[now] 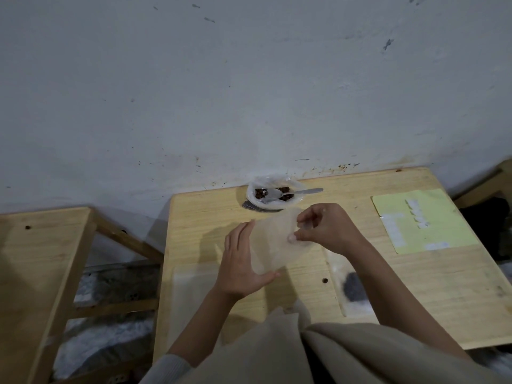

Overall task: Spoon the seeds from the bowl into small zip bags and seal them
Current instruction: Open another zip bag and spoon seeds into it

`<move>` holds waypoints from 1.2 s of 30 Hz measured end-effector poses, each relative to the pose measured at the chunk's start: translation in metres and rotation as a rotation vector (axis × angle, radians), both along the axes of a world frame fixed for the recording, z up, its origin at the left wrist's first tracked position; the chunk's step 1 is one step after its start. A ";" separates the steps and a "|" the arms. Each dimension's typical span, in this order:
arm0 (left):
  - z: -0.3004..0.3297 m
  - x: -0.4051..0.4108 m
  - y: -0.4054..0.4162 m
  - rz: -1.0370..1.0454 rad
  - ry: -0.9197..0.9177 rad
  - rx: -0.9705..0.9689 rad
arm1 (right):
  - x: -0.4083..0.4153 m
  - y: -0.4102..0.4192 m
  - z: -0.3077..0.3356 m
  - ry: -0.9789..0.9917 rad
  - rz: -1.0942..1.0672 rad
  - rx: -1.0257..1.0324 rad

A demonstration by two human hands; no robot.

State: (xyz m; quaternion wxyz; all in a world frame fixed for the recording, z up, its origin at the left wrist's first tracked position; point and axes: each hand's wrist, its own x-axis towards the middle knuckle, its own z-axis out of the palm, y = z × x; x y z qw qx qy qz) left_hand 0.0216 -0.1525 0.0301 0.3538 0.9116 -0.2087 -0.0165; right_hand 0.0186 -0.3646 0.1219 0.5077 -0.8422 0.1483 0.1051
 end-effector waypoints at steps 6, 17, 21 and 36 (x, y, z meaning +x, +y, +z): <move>-0.001 -0.003 0.002 0.038 -0.058 -0.036 | 0.004 -0.004 -0.004 0.020 0.070 -0.104; -0.006 -0.003 0.000 0.045 -0.142 0.017 | 0.005 0.000 0.003 0.096 0.095 0.014; -0.013 -0.006 0.001 0.026 -0.103 0.035 | 0.009 -0.001 0.010 0.141 0.195 -0.016; -0.015 0.000 0.006 0.019 -0.066 0.002 | 0.009 -0.007 0.006 0.082 0.188 0.087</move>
